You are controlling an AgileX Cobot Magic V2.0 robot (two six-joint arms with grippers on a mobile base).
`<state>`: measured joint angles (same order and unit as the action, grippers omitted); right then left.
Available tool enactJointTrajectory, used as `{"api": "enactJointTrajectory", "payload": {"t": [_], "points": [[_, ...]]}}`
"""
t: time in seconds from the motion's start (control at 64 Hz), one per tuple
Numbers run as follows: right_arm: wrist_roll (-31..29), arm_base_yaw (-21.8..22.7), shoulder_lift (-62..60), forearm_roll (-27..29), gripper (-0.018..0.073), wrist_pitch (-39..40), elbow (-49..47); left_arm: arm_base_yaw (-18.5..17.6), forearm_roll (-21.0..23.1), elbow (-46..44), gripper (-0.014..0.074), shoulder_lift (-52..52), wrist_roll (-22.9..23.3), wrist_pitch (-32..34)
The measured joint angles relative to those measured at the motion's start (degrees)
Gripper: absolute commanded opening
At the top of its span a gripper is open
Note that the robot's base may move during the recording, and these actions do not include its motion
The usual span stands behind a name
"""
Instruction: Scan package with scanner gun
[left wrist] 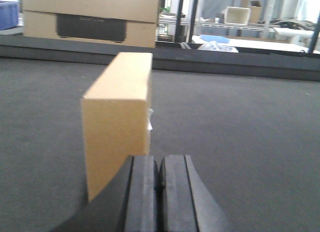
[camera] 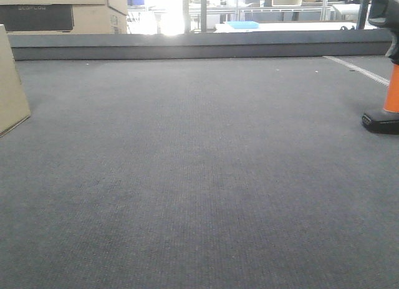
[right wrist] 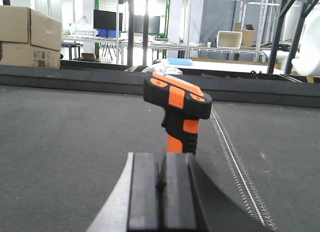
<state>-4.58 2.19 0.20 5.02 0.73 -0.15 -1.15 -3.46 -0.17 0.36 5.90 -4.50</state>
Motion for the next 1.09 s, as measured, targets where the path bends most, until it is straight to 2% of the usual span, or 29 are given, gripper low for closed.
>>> {"api": "enactJointTrajectory", "payload": {"t": [0.078,0.219,0.375,1.094], "points": [[0.00,0.00,0.00,0.00,-0.0161,0.00,0.03,-1.07,0.12,0.23,-0.0111,0.00,-2.24,-0.34],[0.00,0.00,0.00,-0.11,-0.0161,0.00,0.03,-0.71,1.06,0.33,-0.0111,-0.03,-5.90,0.59],[0.00,0.00,0.00,-0.11,-0.0161,0.00,0.03,1.17,2.26,0.33,-0.0111,-0.03,-6.23,2.91],[0.00,0.00,0.00,-0.11,-0.0161,0.00,0.03,1.26,2.49,0.33,-0.0111,-0.03,-6.35,3.43]]}}
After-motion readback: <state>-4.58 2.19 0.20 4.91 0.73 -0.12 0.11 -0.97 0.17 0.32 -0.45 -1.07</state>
